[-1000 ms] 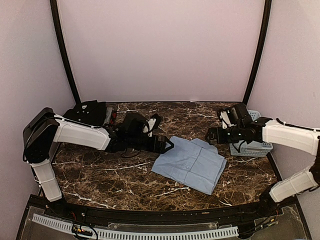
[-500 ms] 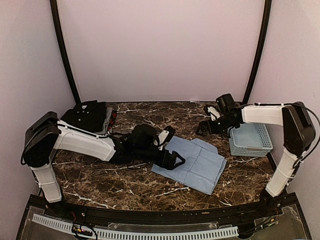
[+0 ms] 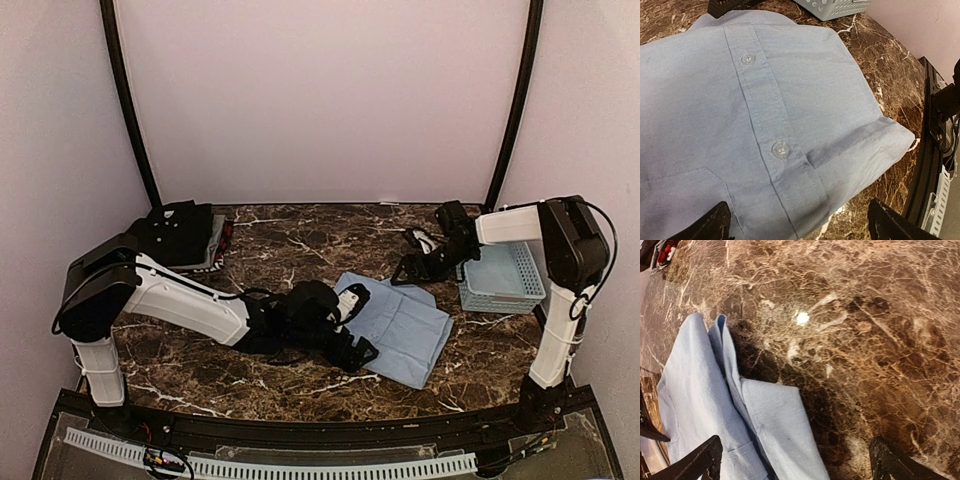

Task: Fold and stack the long sleeve shirts
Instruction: Pick up the square-folded shirt from the center of the board, then place the square-folded shirt at the center of the board, then rotate the square-folded shirt at the center of the board.

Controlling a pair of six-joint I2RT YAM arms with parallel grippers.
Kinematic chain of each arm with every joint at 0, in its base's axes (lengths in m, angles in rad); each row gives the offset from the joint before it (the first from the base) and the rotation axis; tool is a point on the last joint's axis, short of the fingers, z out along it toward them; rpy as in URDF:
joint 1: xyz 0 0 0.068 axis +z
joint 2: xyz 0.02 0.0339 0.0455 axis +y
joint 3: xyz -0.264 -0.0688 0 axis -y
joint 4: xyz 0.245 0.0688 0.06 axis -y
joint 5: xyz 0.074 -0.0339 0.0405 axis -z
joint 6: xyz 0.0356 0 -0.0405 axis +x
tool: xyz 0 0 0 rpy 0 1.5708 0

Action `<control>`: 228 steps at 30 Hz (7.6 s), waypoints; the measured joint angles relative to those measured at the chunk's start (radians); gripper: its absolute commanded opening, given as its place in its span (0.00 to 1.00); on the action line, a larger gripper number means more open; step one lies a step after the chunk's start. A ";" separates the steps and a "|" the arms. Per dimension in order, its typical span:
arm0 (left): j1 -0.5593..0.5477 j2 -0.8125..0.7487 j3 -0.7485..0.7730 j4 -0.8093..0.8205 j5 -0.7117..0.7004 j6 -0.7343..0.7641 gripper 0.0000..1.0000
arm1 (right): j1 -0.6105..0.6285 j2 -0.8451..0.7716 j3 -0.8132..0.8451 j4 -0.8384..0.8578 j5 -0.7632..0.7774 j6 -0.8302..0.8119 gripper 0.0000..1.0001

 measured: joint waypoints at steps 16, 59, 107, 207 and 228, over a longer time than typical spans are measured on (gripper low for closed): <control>0.001 0.020 0.008 -0.052 -0.114 0.042 0.94 | 0.001 -0.003 -0.093 0.112 -0.221 0.013 0.93; 0.000 -0.024 -0.065 -0.156 -0.220 0.325 0.94 | 0.138 -0.176 -0.331 0.153 -0.145 0.128 0.61; 0.256 -0.522 -0.019 -0.467 -0.380 0.032 0.99 | 0.264 -0.437 0.339 -0.644 0.896 0.249 0.00; 0.556 0.119 0.361 -0.235 0.187 -0.065 0.98 | 0.907 -0.460 -0.468 0.148 0.440 0.564 0.92; 0.319 -0.580 -0.449 -0.186 0.033 -0.274 0.97 | 0.344 0.024 0.250 -0.140 0.233 0.031 0.98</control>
